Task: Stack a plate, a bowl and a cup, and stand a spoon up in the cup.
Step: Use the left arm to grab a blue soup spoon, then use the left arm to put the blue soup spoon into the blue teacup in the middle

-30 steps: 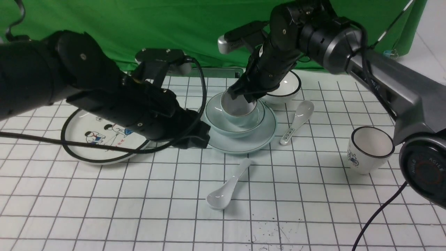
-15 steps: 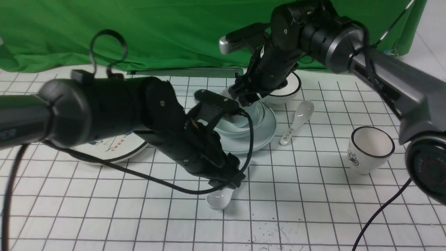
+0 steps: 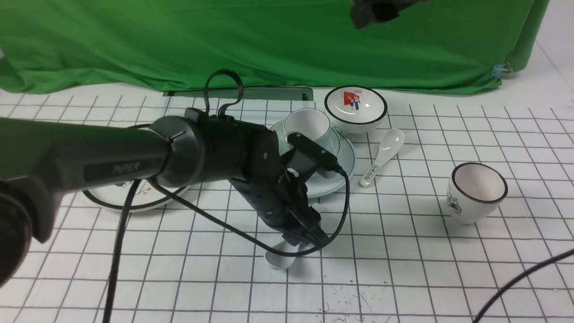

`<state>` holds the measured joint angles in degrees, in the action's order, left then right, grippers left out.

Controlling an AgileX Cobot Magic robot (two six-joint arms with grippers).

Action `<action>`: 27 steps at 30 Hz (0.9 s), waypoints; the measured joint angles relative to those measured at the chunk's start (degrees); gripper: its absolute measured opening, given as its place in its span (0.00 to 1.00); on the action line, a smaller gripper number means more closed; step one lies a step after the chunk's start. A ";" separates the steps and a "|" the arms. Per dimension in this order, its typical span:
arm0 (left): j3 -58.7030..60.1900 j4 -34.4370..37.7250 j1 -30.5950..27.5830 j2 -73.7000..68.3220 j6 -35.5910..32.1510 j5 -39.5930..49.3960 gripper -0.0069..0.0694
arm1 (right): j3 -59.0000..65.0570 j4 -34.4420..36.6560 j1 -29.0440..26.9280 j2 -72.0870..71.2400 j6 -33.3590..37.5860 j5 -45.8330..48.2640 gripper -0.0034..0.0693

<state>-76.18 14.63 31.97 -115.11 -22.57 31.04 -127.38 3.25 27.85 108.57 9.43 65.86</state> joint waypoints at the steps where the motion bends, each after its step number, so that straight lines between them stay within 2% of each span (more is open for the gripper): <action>1: -0.07 -0.71 0.00 0.00 1.54 -0.12 0.25 | 0.00 0.00 0.00 -0.84 0.11 1.14 0.75; 2: -0.07 -0.96 0.00 0.26 2.18 -0.12 0.21 | 0.00 0.00 0.00 -1.33 0.31 1.88 0.75; 6: 0.05 -1.36 0.00 4.43 3.12 0.35 0.22 | 1.12 -0.06 0.00 -4.25 0.87 3.47 0.75; 11: 0.07 -1.24 -0.09 13.48 3.19 -7.26 0.22 | 5.28 -1.53 0.00 -9.11 1.19 3.28 0.75; 15: -0.04 1.30 -2.77 17.39 3.19 -29.85 0.22 | 15.49 -4.73 0.00 -16.34 1.28 -0.04 0.75; 16: -0.04 1.54 -3.56 16.71 3.63 -34.43 0.22 | 18.29 -5.28 0.00 -17.85 1.04 -1.34 0.75; 17: -0.04 1.54 -3.70 16.51 3.63 -35.25 0.22 | 18.29 -5.28 0.00 -17.85 0.96 -1.34 0.75; 19: -0.04 1.66 -5.39 12.70 8.67 -44.43 0.22 | 26.37 -6.28 0.00 -21.49 0.38 -5.19 0.75; 23: 0.03 -1.62 -6.19 6.82 16.05 -52.30 0.22 | 34.06 -6.64 0.00 -24.21 -0.22 -9.24 0.75; 25: 0.10 -9.36 -6.25 2.86 24.19 -58.27 0.22 | 38.87 -6.64 0.00 -25.56 -1.04 -11.11 0.75; 27: 0.10 -17.89 -6.25 0.34 29.33 -62.35 0.22 | 40.77 -6.70 0.00 -26.09 -1.55 -11.48 0.75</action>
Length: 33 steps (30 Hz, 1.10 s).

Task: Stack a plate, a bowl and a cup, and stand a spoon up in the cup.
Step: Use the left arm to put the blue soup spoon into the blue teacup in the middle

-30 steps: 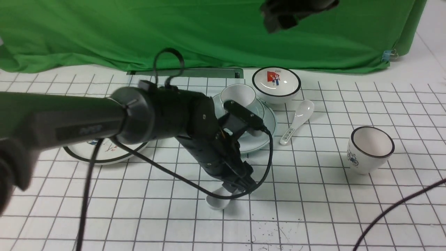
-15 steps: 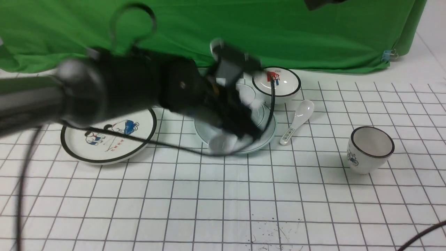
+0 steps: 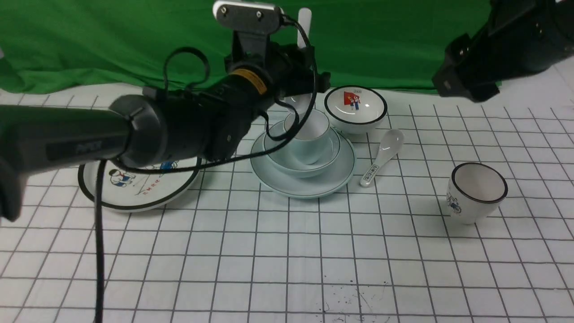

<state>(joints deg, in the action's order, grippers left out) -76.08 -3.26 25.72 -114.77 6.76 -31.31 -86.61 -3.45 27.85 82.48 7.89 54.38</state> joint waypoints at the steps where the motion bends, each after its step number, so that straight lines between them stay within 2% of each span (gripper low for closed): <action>1: 0.00 -1.55 0.00 -0.45 1.05 -1.54 0.22 | 0.56 0.01 0.00 -0.06 -0.16 -0.02 0.75; 3: 0.00 -8.65 0.00 -3.28 2.17 -7.67 0.22 | 2.20 -0.01 0.00 -0.33 -0.54 -0.20 0.75; 6: 0.00 -10.07 0.06 -5.81 0.98 -10.16 0.22 | 2.58 -0.15 0.00 -0.33 -0.55 -0.30 0.75; 13: 0.00 -7.49 0.01 -8.10 -2.12 -13.42 0.22 | 2.58 -0.34 0.00 -0.39 -0.61 -1.30 0.75; 15: 0.00 -6.36 0.01 -7.98 -2.40 -17.11 0.22 | 2.58 -0.34 0.00 -0.39 -0.61 -1.58 0.75; 22: 0.00 -6.08 0.01 -8.91 -2.69 -14.27 0.22 | 2.58 -0.48 0.00 -0.39 -0.61 -2.57 0.75; 28: 0.00 -6.01 0.01 -9.66 -2.85 -19.57 0.22 | 2.58 -0.52 0.00 -0.39 -0.61 -2.18 0.75; 33: 0.00 -6.08 -0.81 -10.36 -2.85 -19.49 0.22 | 2.58 -0.52 0.00 -0.39 -0.61 -1.55 0.75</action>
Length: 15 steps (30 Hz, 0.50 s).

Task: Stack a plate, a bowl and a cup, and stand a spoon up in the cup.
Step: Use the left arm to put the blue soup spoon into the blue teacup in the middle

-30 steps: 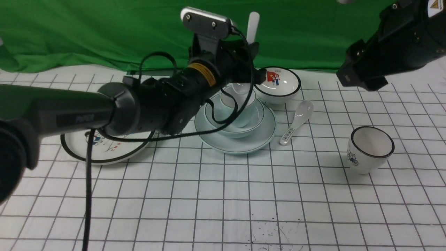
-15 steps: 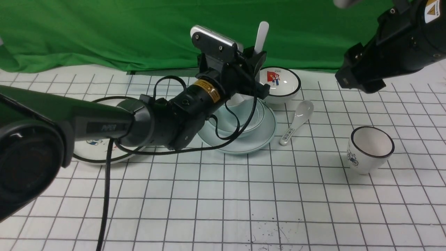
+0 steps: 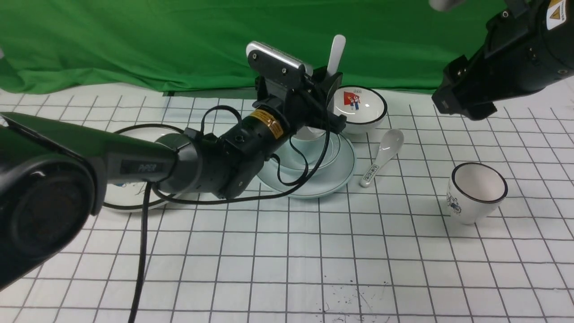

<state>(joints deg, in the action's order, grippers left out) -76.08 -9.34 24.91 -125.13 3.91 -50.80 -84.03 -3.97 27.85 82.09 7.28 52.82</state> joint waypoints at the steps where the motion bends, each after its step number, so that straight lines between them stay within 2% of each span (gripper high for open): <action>1: 0.00 0.00 -0.45 -0.47 0.00 0.16 0.22 | 0.00 0.00 0.00 0.00 0.00 0.06 0.75; 8: 0.00 0.00 -2.15 -2.10 0.00 1.74 0.22 | 0.00 0.00 0.00 0.00 -0.05 0.25 0.75; 11: 0.00 -0.41 -2.15 -2.10 0.20 2.52 0.35 | 0.00 0.00 0.00 -0.11 -0.05 0.78 0.75; 14: 0.00 -0.99 -2.15 -0.92 1.50 5.14 0.54 | 0.00 0.00 0.00 -1.41 -0.40 2.79 0.75; 15: 0.00 -1.06 -2.15 -0.91 1.61 5.91 0.57 | 0.00 0.00 0.00 -1.78 -0.44 3.19 0.75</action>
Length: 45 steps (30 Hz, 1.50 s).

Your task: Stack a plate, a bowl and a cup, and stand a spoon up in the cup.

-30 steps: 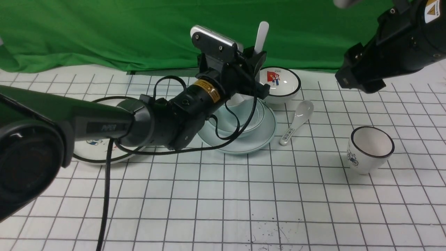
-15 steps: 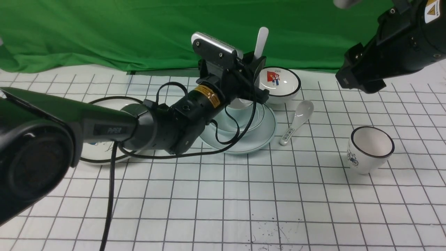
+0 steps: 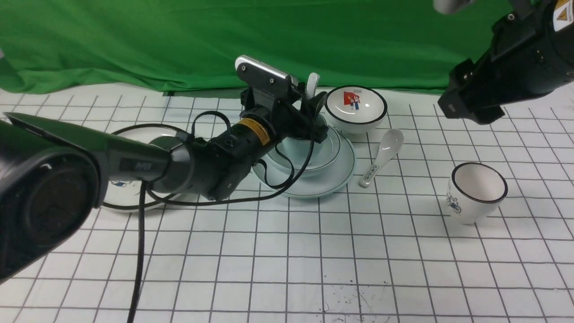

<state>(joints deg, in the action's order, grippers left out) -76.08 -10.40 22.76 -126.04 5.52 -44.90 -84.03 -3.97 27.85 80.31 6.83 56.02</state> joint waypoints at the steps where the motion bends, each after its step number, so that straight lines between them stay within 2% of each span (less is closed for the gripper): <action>1: 0.00 -0.52 0.00 1.68 0.24 2.99 0.63 | 0.00 0.00 0.00 -1.23 -0.12 1.56 0.75; 3: 0.00 -2.16 0.00 5.56 0.35 8.73 0.66 | 0.00 -0.16 0.00 -3.65 -0.13 4.78 0.75; 5: 0.00 -4.06 0.06 10.92 0.35 18.61 0.62 | 0.37 -0.35 0.00 -7.02 -0.30 8.69 0.75; 6: 0.00 -4.17 0.07 12.09 0.35 19.72 0.61 | 0.59 -0.44 0.00 -8.20 -0.37 9.65 0.75; 7: 0.00 -4.52 0.07 13.98 0.35 24.20 0.57 | 1.18 -0.49 0.00 -9.86 -0.36 10.76 0.74; 8: 0.00 -4.66 0.11 19.25 0.35 34.02 0.47 | 3.22 -0.50 0.00 -13.04 -0.38 11.70 0.71; 9: 0.00 -4.39 0.11 22.68 0.35 40.22 0.39 | 4.78 -0.50 0.00 -15.09 -0.38 11.70 0.68; 12: 0.00 -2.70 0.06 33.62 0.37 55.78 0.15 | 14.59 -0.50 0.00 -25.77 -0.38 6.17 0.48; 13: 0.00 -2.45 0.06 35.59 0.37 58.14 0.12 | 17.88 -0.50 0.00 -27.89 -0.38 4.12 0.41; 15: 0.05 -1.69 0.06 42.61 0.37 64.64 0.06 | 28.02 -0.42 0.00 -35.97 -1.32 -5.98 0.23; 18: 1.96 -1.44 0.06 51.32 0.37 66.00 0.04 | 40.62 -0.44 0.00 -46.00 -3.85 -20.51 0.09; 20: 5.01 -1.23 0.06 57.22 0.37 65.49 0.04 | 50.53 -0.44 0.00 -52.01 -4.37 -29.82 0.06; 21: 5.38 -1.23 0.06 57.81 0.37 65.48 0.04 | 51.35 -0.44 0.00 -52.53 -4.43 -30.70 0.06; 22: 9.28 -1.05 0.06 62.97 0.37 64.39 0.04 | 57.70 -0.38 0.00 -56.32 -4.44 -38.42 0.06; 23: 9.28 -1.05 0.06 63.58 0.37 64.39 0.04 | 58.47 -0.38 0.00 -56.32 -4.44 -38.42 0.06; 24: 14.12 -1.05 0.06 68.91 0.37 62.80 0.04 | 64.76 -0.38 0.00 -58.68 -4.44 -47.72 0.06; 26: 16.54 -1.11 0.06 72.46 0.37 62.43 0.04 | 68.57 -0.43 0.00 -59.21 -4.44 -52.63 0.06; 27: 20.01 -1.18 0.06 75.95 0.37 62.01 0.04 | 72.08 -0.43 0.00 -59.47 -4.48 -59.63 0.06; 28: 21.01 -1.24 0.06 77.10 0.37 62.03 0.04 | 73.20 -0.43 0.00 -59.47 -4.48 -60.58 0.06; 29: 25.13 -1.24 0.06 82.32 0.71 61.84 0.04 | 77.82 -0.44 0.00 -59.47 -4.48 -69.35 0.06; 31: 30.31 -1.30 0.06 88.21 0.87 61.07 0.04 | 82.07 -0.44 0.00 -59.51 -4.65 -75.33 0.07; 34: 35.66 -1.47 0.06 95.00 1.00 58.99 0.04 | 83.98 -0.49 0.00 -59.51 -4.72 -76.88 0.07; 40: 46.67 -3.08 0.06 111.87 1.04 55.00 0.04 | 84.51 -0.62 0.00 -59.58 -5.32 -65.06 0.10; 45: 49.80 -3.37 0.06 117.73 1.17 55.00 0.04 | 84.51 -0.62 0.00 -59.85 -5.38 -62.09 0.11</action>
<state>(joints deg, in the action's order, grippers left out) -26.28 -13.77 22.81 -8.31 6.69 10.10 0.48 -4.59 27.85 20.46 1.45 -6.07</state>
